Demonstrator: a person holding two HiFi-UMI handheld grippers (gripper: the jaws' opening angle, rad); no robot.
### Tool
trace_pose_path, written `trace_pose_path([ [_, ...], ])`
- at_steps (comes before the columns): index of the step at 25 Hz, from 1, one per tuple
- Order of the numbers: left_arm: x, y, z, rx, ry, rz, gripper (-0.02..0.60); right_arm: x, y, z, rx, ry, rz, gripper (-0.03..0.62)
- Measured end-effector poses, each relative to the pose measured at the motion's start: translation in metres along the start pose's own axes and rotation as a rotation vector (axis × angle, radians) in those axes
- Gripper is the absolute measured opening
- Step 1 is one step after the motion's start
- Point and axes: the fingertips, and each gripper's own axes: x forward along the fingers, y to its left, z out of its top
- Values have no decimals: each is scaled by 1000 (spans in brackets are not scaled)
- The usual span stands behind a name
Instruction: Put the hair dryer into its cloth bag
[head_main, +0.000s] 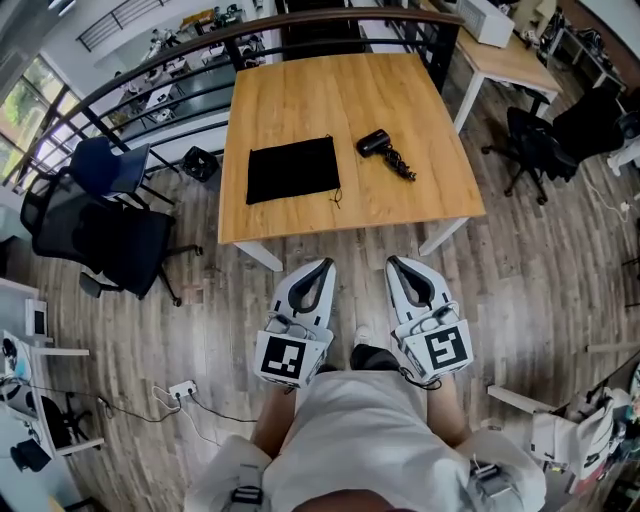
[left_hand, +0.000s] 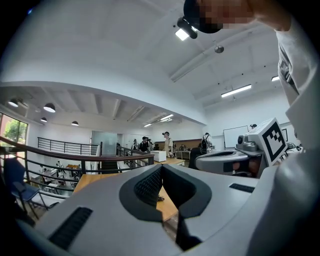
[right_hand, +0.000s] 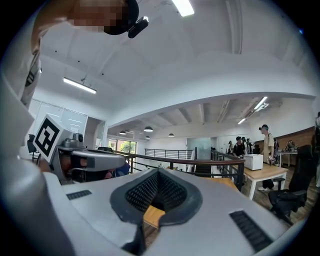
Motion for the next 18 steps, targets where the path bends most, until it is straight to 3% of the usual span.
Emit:
trace_pose_path([
  [18,75,23,-3,0,20,62,20,50,-66,-10,6,7,54,20],
])
